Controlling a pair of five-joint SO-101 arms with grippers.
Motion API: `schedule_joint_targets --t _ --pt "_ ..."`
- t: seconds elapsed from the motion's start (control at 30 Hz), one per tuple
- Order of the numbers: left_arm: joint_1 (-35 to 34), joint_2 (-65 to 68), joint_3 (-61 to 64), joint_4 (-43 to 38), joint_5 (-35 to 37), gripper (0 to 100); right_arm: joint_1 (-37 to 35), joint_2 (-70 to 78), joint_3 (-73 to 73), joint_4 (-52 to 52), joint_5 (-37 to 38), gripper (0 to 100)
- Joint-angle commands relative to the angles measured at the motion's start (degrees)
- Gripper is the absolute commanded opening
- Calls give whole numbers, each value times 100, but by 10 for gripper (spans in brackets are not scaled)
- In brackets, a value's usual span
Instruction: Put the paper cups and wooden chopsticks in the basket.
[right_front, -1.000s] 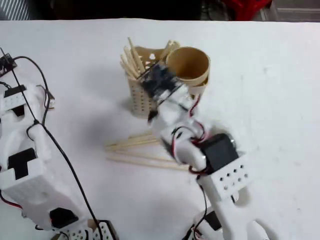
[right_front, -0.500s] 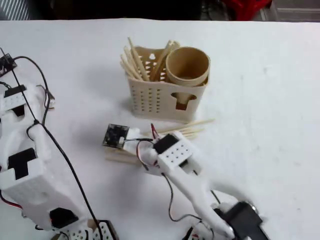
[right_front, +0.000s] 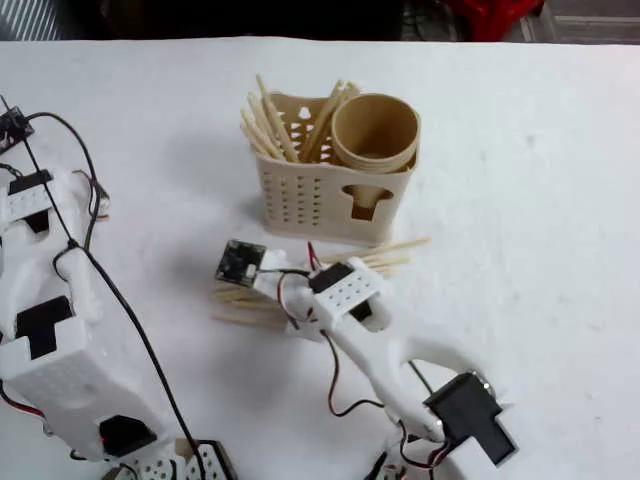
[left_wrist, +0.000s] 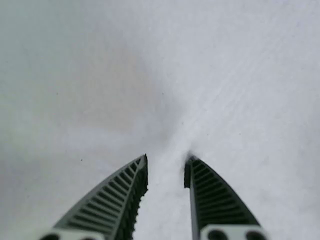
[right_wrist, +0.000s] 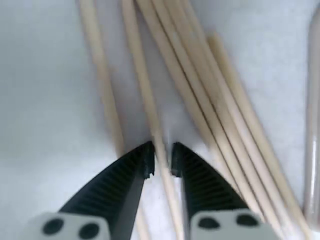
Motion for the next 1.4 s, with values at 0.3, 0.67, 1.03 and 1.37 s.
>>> schedule_joint_targets --t 0.3,0.67,1.03,1.37 --pt "75 -22 -264 -26 -62 139 -40 -1982 0 725 -70 17" --pt "75 -13 -246 -132 -62 139 -4 -4769 -1767 -514 -1468 17" --pt "75 -13 -246 -105 -62 139 312 -3029 -2655 -3336 -1688 18" --pt "75 -13 -246 -97 -62 139 347 -2149 -3095 -3336 -1688 19"
